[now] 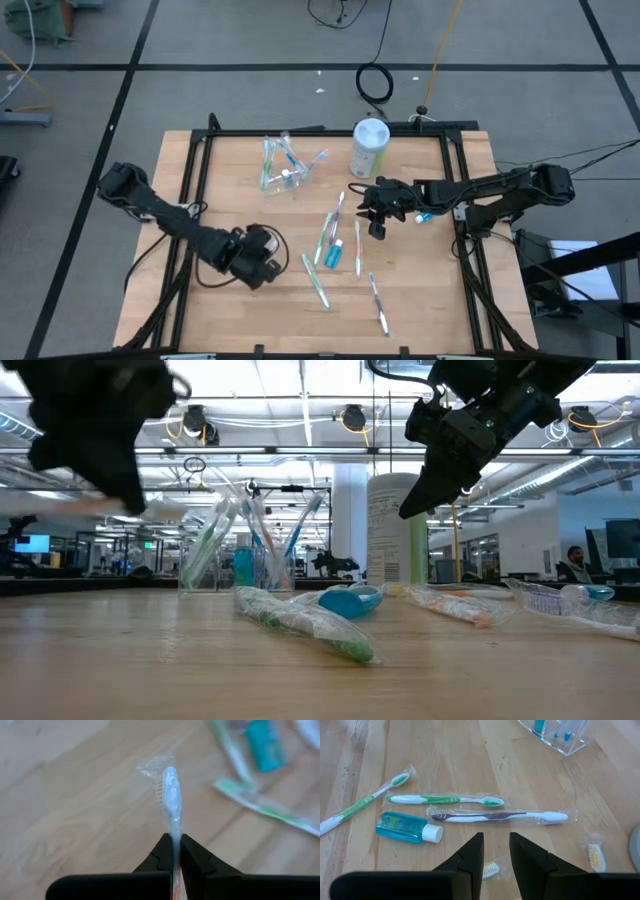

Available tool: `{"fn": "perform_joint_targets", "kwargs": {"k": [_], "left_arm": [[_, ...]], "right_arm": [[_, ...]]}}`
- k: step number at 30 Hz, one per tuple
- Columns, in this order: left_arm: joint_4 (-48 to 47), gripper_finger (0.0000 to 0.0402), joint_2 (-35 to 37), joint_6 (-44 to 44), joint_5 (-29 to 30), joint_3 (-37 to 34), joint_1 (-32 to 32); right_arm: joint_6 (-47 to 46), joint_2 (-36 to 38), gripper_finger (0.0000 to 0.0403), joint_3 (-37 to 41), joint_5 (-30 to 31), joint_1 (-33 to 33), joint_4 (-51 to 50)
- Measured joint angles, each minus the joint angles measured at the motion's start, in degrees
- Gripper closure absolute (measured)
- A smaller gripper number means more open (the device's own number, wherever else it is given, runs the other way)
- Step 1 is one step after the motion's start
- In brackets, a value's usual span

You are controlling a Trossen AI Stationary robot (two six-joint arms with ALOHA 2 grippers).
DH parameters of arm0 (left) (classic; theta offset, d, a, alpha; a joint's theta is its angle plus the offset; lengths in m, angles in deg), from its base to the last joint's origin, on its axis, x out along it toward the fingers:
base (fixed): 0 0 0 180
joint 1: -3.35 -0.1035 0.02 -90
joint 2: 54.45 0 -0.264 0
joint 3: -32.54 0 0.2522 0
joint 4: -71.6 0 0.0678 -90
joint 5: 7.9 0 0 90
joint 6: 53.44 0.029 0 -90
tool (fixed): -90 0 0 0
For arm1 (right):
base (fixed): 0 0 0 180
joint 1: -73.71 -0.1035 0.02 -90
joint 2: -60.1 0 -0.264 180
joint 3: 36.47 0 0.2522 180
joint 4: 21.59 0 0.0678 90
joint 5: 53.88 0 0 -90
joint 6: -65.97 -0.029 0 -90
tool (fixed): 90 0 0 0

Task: Pick & Place toothbrushing station
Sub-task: Put the orange toothbrush into the transparent organizer

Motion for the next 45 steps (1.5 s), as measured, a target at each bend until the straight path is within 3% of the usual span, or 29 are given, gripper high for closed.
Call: {"fn": "perform_joint_targets", "kwargs": {"k": [7, 13, 23, 29, 41, 45], "left_arm": [[-2.1, 0.0395, 0.0, 10.0, 9.2, 9.5, 4.4], [-2.0, 0.0396, 0.0, 23.6, 17.3, 17.2, 6.3], [-2.7, 0.0396, 0.0, 47.1, 27.3, 28.2, 5.9], [-2.9, 0.0396, 2.6, 57.1, 33.5, 30.2, 3.8], [-4.7, 0.0395, 10.4, 64.0, 35.9, 28.7, -5.5], [2.8, 0.0396, 11.9, 68.5, 28.3, 24.1, -11.4]], "right_arm": [[0.0, 0.0, 0.0319, 0.0, -0.1, 0.0, 0.1], [0.0, 0.0, 0.0319, 0.0, -0.1, 0.0, 0.1], [0.0, 0.0, 0.0319, 0.0, -0.1, -0.1, 0.1], [1.5, 0.0, 0.0319, 0.0, -0.2, -0.1, 0.1], [2.7, 0.0, 0.0319, 0.0, -0.1, -0.1, 0.1], [3.4, 0.0, 0.0319, 0.0, -0.2, -0.1, 0.1]]}}
